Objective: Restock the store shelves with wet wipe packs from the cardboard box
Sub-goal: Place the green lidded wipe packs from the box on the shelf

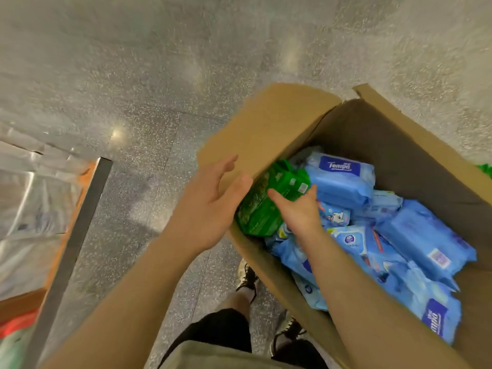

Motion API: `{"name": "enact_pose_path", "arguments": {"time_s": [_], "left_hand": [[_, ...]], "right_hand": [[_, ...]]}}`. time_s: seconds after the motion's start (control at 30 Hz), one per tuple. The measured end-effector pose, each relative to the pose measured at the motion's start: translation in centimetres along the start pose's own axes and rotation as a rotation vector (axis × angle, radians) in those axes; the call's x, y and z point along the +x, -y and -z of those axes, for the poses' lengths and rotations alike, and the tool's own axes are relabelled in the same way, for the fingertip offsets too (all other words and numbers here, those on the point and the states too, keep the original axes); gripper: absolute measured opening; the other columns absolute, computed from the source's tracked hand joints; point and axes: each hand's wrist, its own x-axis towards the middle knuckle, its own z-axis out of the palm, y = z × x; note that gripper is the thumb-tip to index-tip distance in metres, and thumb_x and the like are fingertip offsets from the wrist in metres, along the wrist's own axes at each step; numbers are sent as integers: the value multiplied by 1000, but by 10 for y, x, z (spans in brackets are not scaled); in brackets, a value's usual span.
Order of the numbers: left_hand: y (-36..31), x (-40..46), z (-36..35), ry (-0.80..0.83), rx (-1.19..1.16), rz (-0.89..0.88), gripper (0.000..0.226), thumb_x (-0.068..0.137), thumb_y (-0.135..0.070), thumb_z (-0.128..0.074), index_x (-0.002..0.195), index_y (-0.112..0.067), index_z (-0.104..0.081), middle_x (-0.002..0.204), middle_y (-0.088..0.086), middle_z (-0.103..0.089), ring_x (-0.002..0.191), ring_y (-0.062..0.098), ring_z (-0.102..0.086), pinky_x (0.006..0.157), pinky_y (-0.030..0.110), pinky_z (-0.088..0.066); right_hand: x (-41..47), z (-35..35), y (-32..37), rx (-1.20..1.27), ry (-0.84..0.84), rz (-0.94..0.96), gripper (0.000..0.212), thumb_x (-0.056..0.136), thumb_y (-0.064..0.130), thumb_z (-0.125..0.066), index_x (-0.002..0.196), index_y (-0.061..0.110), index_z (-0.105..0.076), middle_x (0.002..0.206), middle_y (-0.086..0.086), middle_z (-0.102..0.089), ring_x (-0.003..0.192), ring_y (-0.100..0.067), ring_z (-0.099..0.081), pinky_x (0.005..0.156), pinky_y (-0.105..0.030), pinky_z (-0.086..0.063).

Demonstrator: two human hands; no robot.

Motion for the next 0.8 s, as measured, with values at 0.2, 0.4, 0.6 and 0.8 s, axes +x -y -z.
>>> {"name": "enact_pose_path", "arguments": {"time_s": [0.2, 0.4, 0.6, 0.8], "left_hand": [[13, 15, 8, -52, -7, 21, 70, 84, -75, -39, 145, -42, -49, 135, -22, -58, 124, -2, -53, 106, 33, -43], [-2, 10, 5, -64, -37, 56, 42, 101, -49, -50, 141, -36, -56, 130, -21, -58, 114, -4, -53, 86, 8, -34], [-44, -4, -19, 12, -222, 141, 10, 101, -38, -57, 102, -33, -65, 88, -22, -64, 84, -13, -61, 72, 0, -39], [-90, -25, -71, 466, -665, 668, 40, 95, -59, -54, 115, -28, -69, 115, 1, -72, 93, 26, -68, 79, 44, -58]], "right_hand": [[32, -31, -7, 129, -118, -130, 145, 53, 58, -91, 160, 29, 1, 159, -10, -35, 148, -35, -26, 120, -50, -30], [-8, -15, -14, 344, -254, 47, 133, 47, 47, -90, 153, 48, -11, 143, -1, -50, 130, -21, -53, 112, -45, -46], [-71, 62, -13, 696, -319, 181, 115, 77, -3, -84, 158, 42, -16, 148, -1, -51, 124, -11, -61, 90, -27, -58], [-156, 158, 1, 1091, -363, 347, 72, 75, -2, -72, 139, 25, -52, 119, 0, -74, 106, -19, -72, 80, -35, -61]]}}
